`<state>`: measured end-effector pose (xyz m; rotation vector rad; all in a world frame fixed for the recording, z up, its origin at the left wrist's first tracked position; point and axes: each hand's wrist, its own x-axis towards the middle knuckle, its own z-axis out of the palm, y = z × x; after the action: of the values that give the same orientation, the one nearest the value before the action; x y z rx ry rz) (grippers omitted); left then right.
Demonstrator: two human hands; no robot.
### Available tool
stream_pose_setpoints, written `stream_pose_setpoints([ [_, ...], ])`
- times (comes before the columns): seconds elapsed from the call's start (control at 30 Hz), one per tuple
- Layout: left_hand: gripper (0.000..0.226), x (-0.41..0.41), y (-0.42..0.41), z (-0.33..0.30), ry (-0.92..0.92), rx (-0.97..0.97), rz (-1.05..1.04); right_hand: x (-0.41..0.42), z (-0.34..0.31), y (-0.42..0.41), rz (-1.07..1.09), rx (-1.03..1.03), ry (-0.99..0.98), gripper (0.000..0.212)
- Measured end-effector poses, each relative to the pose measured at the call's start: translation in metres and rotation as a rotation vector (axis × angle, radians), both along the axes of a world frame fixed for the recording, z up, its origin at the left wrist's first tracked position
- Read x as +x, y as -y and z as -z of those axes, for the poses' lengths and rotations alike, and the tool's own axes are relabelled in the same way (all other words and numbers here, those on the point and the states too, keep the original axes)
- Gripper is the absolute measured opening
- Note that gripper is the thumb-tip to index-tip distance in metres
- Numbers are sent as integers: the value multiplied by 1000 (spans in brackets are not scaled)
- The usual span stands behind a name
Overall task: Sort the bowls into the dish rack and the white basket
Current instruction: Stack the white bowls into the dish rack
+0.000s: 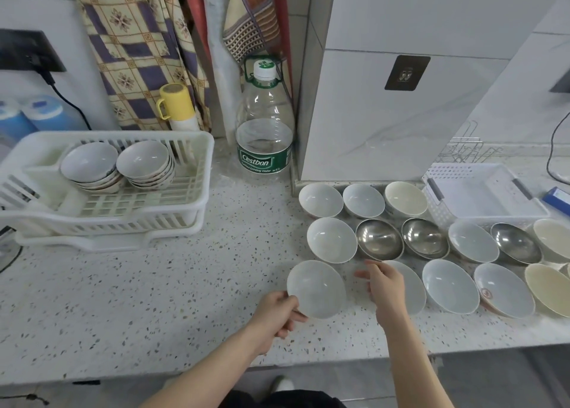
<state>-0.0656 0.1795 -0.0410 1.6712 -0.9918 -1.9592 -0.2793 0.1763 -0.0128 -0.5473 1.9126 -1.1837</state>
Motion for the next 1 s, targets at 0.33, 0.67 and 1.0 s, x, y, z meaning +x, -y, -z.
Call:
stream_pose_setpoints([
  [0.33,18,60,14,-18,-71,-19,-457,40,15,27,-31,195,339,24],
  [0.67,21,107,28,-43,-132,-79,-502,63,18,38,166,126,175,24],
  [1.0,22,212,52,-91,-266,-231,-488,163,-40,56,255,-171,165,15],
])
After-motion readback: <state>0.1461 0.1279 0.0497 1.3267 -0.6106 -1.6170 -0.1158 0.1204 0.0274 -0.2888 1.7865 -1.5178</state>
